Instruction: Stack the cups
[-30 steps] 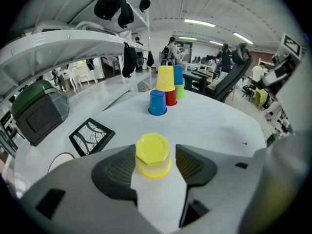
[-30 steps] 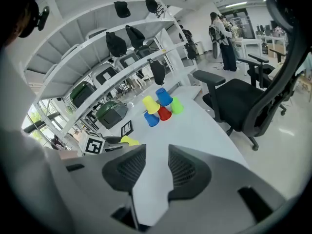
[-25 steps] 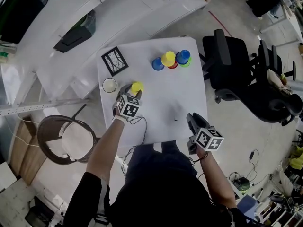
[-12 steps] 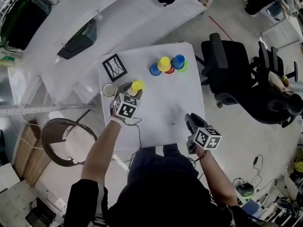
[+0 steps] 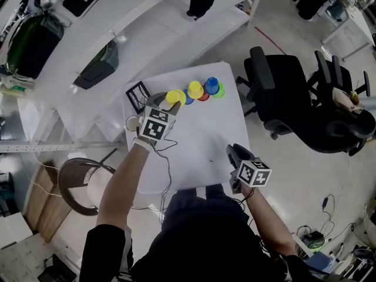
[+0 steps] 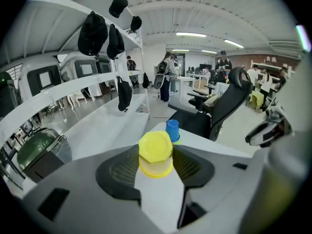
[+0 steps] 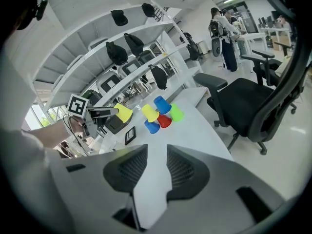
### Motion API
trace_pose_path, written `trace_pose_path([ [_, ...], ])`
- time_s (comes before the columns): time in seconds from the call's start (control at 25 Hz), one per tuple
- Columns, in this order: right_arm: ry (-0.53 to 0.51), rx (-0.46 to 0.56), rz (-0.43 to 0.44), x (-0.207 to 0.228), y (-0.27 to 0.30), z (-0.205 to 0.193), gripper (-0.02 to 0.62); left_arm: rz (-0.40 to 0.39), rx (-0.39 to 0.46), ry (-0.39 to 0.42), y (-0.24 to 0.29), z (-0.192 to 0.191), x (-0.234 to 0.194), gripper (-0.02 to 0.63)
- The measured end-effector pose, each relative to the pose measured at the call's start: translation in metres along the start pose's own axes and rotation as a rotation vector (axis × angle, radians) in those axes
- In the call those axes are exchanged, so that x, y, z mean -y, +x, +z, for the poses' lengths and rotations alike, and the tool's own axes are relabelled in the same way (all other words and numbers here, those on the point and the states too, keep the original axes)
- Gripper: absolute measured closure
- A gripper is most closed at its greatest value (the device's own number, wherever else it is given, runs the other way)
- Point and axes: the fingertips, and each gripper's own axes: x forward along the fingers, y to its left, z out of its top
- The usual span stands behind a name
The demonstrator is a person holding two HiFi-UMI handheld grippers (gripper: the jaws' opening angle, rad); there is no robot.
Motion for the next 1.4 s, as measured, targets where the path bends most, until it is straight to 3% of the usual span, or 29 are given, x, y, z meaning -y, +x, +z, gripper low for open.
trace_pose_path([
  [0.12,0.003,0.005,0.009,0.005,-0.001,0.004,0.476,-0.033,-0.003,0.01,0.011,0.031,0.007,0.394],
  [0.4,0.032,-0.001,-0.007,0.027,0.001,0.004,0.477,-0.073,-0.028,0.116,0.053,0.074,0.021,0.394],
  [0.6,0.052,0.007,-0.02,0.036,0.003,0.008,0.479,-0.095,-0.079,0.117,0.079,0.076,0.026,0.394],
  [1.4,0.074,0.005,-0.035,0.046,0.011,0.007,0.48,-0.15,-0.117,0.171,0.109,0.085,0.046,0.394],
])
